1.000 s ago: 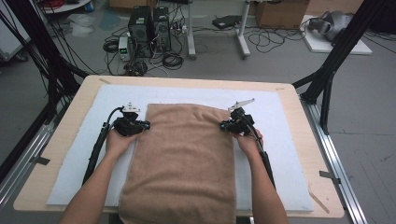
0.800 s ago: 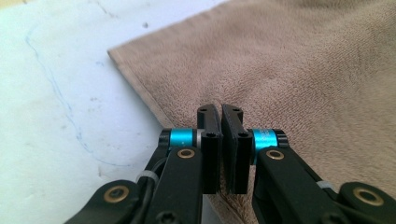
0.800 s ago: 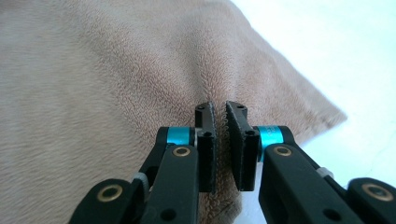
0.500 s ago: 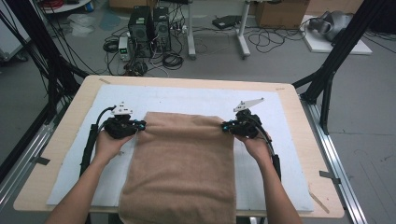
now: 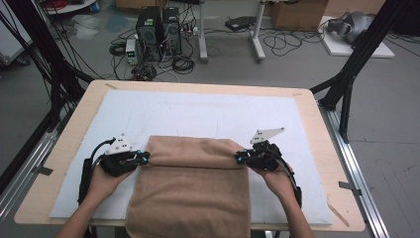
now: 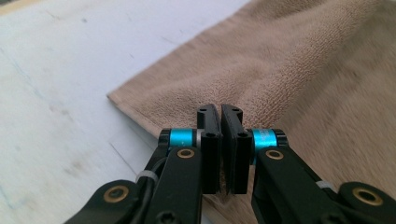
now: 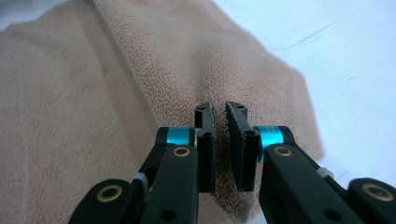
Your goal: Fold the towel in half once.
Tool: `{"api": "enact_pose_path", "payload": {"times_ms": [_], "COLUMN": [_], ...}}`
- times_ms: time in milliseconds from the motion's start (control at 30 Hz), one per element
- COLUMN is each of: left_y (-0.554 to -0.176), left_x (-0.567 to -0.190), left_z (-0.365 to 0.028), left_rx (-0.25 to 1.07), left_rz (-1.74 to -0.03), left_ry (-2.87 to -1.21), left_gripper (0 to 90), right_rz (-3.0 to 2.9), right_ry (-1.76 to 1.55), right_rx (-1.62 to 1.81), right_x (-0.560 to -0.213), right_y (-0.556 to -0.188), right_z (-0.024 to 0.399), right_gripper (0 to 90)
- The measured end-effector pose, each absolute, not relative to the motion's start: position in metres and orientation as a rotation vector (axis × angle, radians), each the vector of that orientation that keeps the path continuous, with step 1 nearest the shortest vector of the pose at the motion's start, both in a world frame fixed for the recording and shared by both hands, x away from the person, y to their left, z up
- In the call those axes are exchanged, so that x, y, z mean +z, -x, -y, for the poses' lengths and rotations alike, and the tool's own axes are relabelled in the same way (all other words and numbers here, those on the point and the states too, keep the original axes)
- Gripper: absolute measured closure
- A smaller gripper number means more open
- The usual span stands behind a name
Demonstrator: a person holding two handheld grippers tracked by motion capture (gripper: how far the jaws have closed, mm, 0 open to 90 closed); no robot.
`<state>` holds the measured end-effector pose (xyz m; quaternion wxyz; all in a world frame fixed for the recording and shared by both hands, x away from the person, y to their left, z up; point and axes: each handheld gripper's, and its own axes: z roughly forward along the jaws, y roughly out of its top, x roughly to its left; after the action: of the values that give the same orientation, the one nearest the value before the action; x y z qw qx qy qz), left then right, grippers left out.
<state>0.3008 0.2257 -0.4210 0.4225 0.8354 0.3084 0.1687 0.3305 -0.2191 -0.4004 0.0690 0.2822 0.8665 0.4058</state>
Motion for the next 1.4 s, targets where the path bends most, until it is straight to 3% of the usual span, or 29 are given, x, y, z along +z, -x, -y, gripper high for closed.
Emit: {"api": "enact_pose_path", "payload": {"times_ms": [267,333,400,667,967,1400], "left_y": [-0.291,-0.291,-0.293,-0.313,-0.342,-0.371], "left_x": [-0.437,-0.434,-0.430,-0.410,-0.413,-0.440], "left_z": [-0.226,-0.227,-0.229,-0.232,-0.227,-0.220], "left_rx": [0.376,0.362,0.355,0.375,0.377,0.357], "left_rz": [-0.772,-0.775,-0.772,-0.796,-0.867,-0.982], "left_ry": [-2.111,-2.100,-2.102,-2.056,-2.016,-2.103], "left_gripper": [84.4,79.4,71.0,58.4,54.1,53.0], "right_rz": [-2.662,-2.674,-2.673,-2.587,-2.542,-2.528], "right_ry": [-0.867,-0.883,-0.891,-0.884,-0.999,-1.100], "right_rx": [1.196,1.191,1.209,1.242,1.166,1.046], "right_x": [-0.424,-0.426,-0.424,-0.399,-0.410,-0.434], "right_y": [-0.317,-0.317,-0.319,-0.332,-0.362,-0.381], "right_z": [0.218,0.219,0.220,0.226,0.226,0.227], "right_gripper": [81.1,77.2,65.1,58.8,53.7,49.2]}}
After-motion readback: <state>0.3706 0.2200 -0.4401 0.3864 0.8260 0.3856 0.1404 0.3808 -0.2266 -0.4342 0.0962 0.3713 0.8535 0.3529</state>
